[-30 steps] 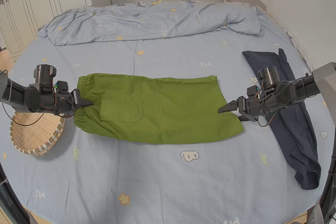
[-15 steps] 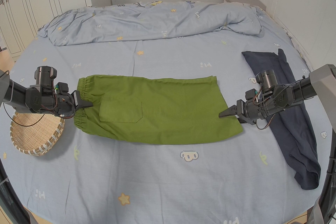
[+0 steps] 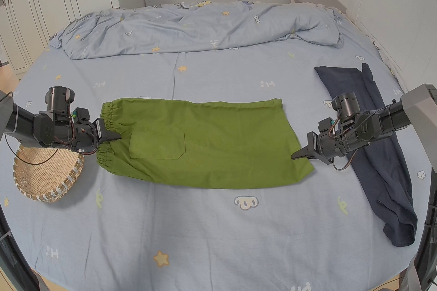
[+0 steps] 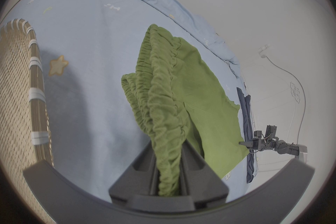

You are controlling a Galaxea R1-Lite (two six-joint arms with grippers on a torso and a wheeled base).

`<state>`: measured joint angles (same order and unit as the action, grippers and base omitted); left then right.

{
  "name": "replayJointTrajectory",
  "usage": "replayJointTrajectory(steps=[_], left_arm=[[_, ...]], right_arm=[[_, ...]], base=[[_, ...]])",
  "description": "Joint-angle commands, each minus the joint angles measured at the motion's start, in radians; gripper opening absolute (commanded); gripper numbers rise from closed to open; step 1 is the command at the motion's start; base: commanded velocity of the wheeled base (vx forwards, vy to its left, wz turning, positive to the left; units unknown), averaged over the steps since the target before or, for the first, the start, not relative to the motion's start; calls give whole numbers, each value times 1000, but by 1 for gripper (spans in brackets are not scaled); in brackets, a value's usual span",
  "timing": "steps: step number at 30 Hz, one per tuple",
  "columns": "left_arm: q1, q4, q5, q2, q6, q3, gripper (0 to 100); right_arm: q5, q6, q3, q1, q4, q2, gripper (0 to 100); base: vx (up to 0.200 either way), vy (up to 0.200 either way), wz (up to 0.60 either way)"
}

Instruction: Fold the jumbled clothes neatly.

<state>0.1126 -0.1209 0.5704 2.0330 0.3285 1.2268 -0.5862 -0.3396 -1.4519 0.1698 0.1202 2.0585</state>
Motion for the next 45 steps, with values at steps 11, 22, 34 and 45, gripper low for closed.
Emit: replayJointTrajectory(steps=[11, 22, 34, 45], left_arm=[[-1, 138, 2, -54, -5, -10, 0], [12, 179, 0, -209, -132, -313, 0], [-11, 139, -7, -376, -194, -622, 0], [-19, 124, -7, -373, -200, -641, 0]], right_arm=[[2, 40, 182, -4, 56, -230, 0], [5, 67, 542, 13, 56, -465, 0], [2, 70, 875, 56, 12, -635, 0], [2, 76, 946, 59, -85, -606, 100]], base=[[0, 0, 0], [0, 0, 0], [0, 0, 0], [0, 0, 0]])
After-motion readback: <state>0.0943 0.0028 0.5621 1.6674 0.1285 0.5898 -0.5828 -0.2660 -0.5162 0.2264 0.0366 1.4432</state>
